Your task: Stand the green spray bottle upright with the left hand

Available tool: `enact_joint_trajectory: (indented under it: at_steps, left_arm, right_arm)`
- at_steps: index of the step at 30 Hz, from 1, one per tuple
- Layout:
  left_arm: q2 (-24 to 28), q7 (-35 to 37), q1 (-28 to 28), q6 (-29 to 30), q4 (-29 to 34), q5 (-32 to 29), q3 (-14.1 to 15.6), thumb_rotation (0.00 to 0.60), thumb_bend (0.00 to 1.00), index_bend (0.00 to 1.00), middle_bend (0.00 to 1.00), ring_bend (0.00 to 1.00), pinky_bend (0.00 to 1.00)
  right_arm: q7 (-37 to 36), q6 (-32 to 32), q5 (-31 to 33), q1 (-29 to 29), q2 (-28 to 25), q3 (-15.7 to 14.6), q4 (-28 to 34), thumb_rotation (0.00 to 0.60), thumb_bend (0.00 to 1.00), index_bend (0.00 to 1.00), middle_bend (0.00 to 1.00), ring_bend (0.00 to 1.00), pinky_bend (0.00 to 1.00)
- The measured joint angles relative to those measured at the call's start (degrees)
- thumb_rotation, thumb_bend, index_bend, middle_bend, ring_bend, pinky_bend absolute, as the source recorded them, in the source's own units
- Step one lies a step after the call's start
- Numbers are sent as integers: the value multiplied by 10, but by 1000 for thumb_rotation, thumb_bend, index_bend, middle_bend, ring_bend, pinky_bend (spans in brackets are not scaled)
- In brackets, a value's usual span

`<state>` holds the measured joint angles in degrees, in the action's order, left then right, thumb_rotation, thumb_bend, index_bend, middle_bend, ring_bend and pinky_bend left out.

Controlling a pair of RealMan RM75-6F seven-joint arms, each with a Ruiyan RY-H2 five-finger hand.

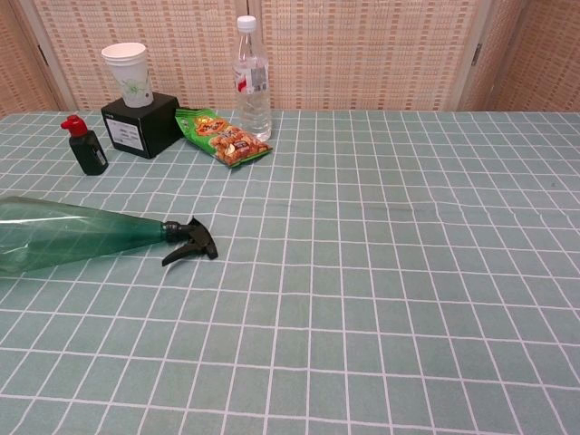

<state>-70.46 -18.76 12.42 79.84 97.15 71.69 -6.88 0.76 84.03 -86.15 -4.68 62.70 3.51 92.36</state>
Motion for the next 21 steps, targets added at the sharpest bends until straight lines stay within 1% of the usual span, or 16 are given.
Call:
enact_joint_trajectory:
  at_steps: [11,21]
  left_arm:
    - [4,0,-3,3,-3,-3,0,600,261,0,0,0,83]
    - [2,-4,7,-21,-8,-7,3,600,260,0,0,0,82]
  right_arm:
    - [3,-7,-2,-5,-1,-1,2,600,59,129,62,0,0]
    - [6,-5,4,-3,-1,0,5,600,59,129,62,0,0]
